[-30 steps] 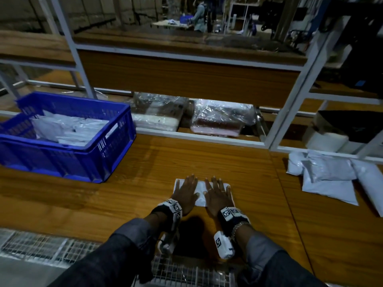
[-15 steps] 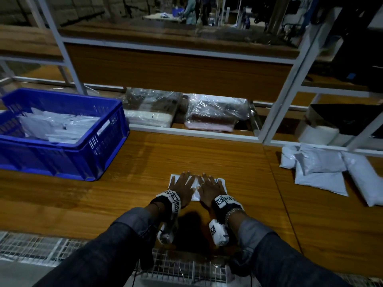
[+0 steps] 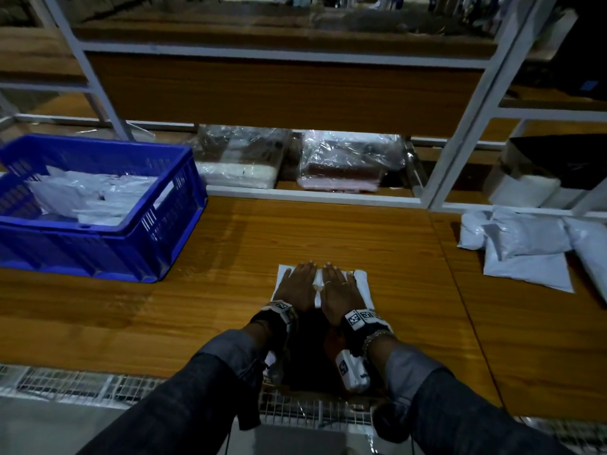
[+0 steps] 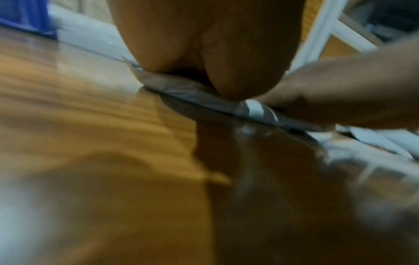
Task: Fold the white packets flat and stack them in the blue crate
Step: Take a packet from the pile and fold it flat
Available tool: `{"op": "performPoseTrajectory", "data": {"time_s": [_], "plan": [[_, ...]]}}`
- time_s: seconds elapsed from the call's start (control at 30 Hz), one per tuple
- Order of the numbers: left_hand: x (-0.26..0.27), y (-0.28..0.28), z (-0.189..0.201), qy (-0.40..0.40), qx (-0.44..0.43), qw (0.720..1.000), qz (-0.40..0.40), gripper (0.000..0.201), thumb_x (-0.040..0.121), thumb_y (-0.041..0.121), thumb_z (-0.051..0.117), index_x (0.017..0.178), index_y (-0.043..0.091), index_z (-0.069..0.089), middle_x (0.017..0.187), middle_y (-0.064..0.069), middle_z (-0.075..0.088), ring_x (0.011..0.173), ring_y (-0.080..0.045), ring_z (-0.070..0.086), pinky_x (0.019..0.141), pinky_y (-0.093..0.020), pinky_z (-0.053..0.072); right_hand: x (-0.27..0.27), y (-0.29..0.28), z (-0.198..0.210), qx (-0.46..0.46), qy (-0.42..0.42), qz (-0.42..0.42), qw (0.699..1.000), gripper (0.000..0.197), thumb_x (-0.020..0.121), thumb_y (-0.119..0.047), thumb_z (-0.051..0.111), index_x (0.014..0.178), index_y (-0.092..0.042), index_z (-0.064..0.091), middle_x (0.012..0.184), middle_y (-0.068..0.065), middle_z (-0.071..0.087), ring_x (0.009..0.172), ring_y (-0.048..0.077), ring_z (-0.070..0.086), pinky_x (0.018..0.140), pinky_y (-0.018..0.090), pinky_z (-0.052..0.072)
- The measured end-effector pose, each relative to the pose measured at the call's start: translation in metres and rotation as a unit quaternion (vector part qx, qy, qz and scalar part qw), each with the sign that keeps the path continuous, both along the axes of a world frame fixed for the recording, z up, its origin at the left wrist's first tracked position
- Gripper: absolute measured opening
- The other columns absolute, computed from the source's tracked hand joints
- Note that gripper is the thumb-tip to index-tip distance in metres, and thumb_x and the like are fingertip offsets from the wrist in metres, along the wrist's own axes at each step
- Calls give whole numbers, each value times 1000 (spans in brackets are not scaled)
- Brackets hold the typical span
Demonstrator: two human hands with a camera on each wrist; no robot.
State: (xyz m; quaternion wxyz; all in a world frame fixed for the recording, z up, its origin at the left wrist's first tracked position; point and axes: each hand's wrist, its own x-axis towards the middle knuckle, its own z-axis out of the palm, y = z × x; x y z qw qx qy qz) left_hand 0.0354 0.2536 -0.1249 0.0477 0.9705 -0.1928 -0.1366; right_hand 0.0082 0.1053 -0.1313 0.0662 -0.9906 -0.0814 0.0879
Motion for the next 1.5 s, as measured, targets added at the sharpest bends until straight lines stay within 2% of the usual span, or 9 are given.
{"op": "performPoseTrajectory", "data": {"time_s": [0.23,0.4,0.77,0.9,1.07,1.23,1.33,1.4,1.5], "plan": [[2,12,11,32,-38,998,-26,63,110,38,21,161,14,-6,169,-7,-12,156,-27,-9,125,-47,0,10,-18,16,55,74,12,996,72,107,-47,27,161,-9,-3,169,7,-8,156,21,-5,124,42,-3],[-5,20,4,-8,-76,996,53,66,108,48,21,161,23,-8,167,-13,-16,155,-31,-10,125,-45,-3,3,-40,15,59,64,-16,996,91,100,-67,27,160,-7,-6,167,9,-15,155,24,-10,125,45,-4],[-1,21,8,35,-81,996,33,63,108,48,21,161,28,-6,168,-12,-14,155,-32,-10,125,-48,-3,4,-32,15,42,87,-43,994,83,103,-61,24,160,-9,-8,168,9,-14,155,27,-12,124,45,-7],[0,22,16,46,-62,997,-19,62,110,40,22,161,26,-11,167,-11,-18,154,-34,-14,121,-55,-4,0,-28,26,27,107,-24,994,70,107,-52,22,160,-22,-11,167,6,-20,153,30,-18,123,52,-9],[-12,16,13,13,-25,999,-27,64,105,48,5,162,21,4,169,-2,-6,156,-27,-5,122,-54,-4,-8,-13,27,22,86,30,996,59,108,-45,18,161,-30,-4,168,-2,-15,154,24,-15,121,55,-12],[-4,18,-10,4,-20,998,-55,73,108,47,2,139,14,60,146,-7,56,130,-31,57,111,-53,29,-10,-11,27,7,55,17,998,60,108,-43,20,162,-25,-1,169,-3,-9,155,23,-8,122,55,-10],[-1,16,-5,-24,-30,998,-58,87,98,58,-10,156,12,36,164,-6,25,150,-27,26,121,-58,9,-7,-9,24,7,60,16,998,62,108,-44,19,162,-24,-2,168,-5,-12,155,22,-10,121,56,-11],[-2,12,-1,-35,-50,997,-47,76,97,54,5,160,16,24,167,-3,15,154,-26,12,120,-67,13,-5,-11,24,14,68,15,997,62,108,-46,19,162,-25,-3,168,-7,-12,155,20,-11,122,54,-12],[0,18,1,22,-67,997,-45,97,82,75,-10,162,21,3,169,0,-5,156,-24,-8,122,-58,-2,-3,-19,26,47,76,26,996,62,107,-51,19,161,-29,-3,167,-9,-14,155,16,-13,121,50,-13]]}}
